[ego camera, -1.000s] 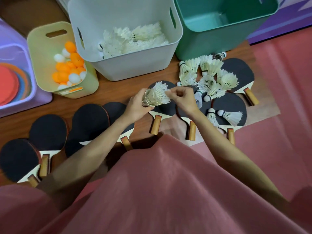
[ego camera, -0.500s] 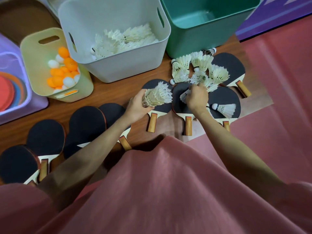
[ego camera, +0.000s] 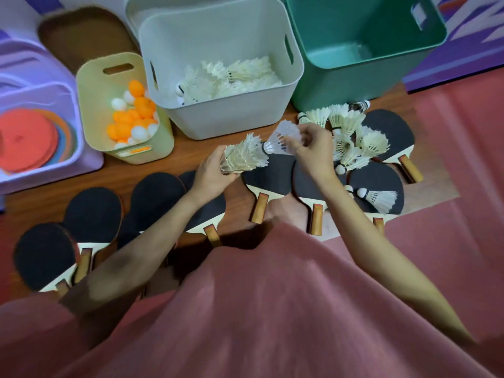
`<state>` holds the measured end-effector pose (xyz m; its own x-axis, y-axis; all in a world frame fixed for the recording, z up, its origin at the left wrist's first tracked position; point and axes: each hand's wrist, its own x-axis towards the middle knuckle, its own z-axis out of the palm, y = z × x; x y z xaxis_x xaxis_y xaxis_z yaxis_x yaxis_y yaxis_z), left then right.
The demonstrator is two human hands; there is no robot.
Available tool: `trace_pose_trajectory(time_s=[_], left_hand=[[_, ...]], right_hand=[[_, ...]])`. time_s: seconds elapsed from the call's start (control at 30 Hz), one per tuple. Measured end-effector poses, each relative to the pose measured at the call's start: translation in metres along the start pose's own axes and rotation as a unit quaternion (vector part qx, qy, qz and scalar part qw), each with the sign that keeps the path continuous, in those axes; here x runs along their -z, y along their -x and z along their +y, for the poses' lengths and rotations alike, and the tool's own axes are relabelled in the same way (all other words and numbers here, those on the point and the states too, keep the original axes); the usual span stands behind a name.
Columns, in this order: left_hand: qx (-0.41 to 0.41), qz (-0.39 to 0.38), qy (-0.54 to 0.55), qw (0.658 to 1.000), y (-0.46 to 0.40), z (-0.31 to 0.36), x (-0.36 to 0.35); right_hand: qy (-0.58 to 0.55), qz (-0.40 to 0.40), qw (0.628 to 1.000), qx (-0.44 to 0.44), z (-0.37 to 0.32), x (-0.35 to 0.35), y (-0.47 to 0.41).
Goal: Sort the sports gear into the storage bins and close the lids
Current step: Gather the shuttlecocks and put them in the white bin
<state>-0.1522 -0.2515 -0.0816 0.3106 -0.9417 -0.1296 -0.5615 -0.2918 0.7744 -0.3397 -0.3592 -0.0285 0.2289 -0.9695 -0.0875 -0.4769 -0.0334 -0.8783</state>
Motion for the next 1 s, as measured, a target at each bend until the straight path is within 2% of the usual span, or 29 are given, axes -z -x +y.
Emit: trace_pose_trajectory(time_s=[0.17,0.43,0.6,0.8,0.9,1.0], left_hand=[[-0.038,0.016,0.016,0.999,-0.005,0.014,0.019],[-0.069,0.059,-0.025,0.996,-0.039,0.040,0.067],[-0.062,0.066,-0.068,0.994,-0.095,0.052,0.092],[-0.029,0.057,-0.020,0.998,-0.171,0.065,0.110],[-0.024,0.040,0.006,0.999,-0.199,0.067,0.112],[-0.021,0.030,-0.005,0.999,-0.217,0.064,0.108]], right_hand=[[0.016,-0.048,0.999,0.002,-0.019,-0.020,-0.019],[-0.009,0.103,0.979,0.176,-0.066,-0.026,-0.044],[-0.041,0.094,0.982,0.162,-0.088,-0.034,-0.081],[-0.048,0.055,0.983,0.168,-0.098,-0.041,-0.119],[-0.031,0.062,0.977,0.201,-0.094,-0.045,-0.146],[-0.020,0.061,0.981,0.183,-0.090,-0.050,-0.171]])
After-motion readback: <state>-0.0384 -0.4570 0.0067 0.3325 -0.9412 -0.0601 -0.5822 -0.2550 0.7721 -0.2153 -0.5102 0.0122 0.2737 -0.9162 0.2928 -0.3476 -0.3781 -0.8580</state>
